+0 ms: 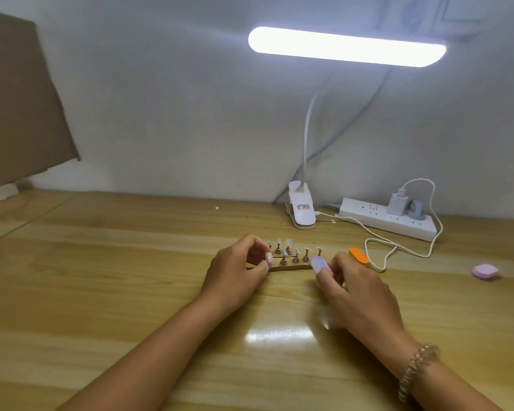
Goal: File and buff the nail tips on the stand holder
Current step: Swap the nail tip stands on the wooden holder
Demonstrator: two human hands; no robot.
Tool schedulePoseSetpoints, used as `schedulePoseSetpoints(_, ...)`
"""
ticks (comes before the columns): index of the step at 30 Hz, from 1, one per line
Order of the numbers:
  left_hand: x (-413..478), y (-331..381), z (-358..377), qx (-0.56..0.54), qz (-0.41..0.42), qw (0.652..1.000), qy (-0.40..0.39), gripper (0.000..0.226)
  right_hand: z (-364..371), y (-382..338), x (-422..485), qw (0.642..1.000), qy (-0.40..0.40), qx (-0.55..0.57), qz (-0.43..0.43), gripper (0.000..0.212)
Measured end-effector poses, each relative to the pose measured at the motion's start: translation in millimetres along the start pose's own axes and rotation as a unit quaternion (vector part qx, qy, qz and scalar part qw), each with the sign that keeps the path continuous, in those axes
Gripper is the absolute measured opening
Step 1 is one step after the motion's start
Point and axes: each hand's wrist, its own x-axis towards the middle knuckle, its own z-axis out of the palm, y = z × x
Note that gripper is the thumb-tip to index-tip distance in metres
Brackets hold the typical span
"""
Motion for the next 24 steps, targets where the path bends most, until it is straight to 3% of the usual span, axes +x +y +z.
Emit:
schedulePoseSetpoints(6,1.7,0.0,10.0,0.019,-0.014,1.0,0.015,0.014,-3.9,9.3,-3.3,0.997,0.026,0.067,0.006,0.046)
schedulePoseSetpoints(12,4.0,-1.8,10.0,0.044,-0.026,0.999,0.009,0.015,-0.7,15.3,1.6,0.997,0.033,0.062,-0.013,0.025)
schedulePoseSetpoints(19,4.4,-2.0,9.8,0.055,-0.029,0.998,-0.002,0.015,-0.2,21.8,11.9,0.996,-0.017,0.085,0.0,0.026)
schedulePoseSetpoints(24,2.7,-0.5,8.3,0.063,-0.02,0.997,-0.028,0.015,-2.7,20.5,10.2,0.995,-0.008,0.097,0.004,0.03)
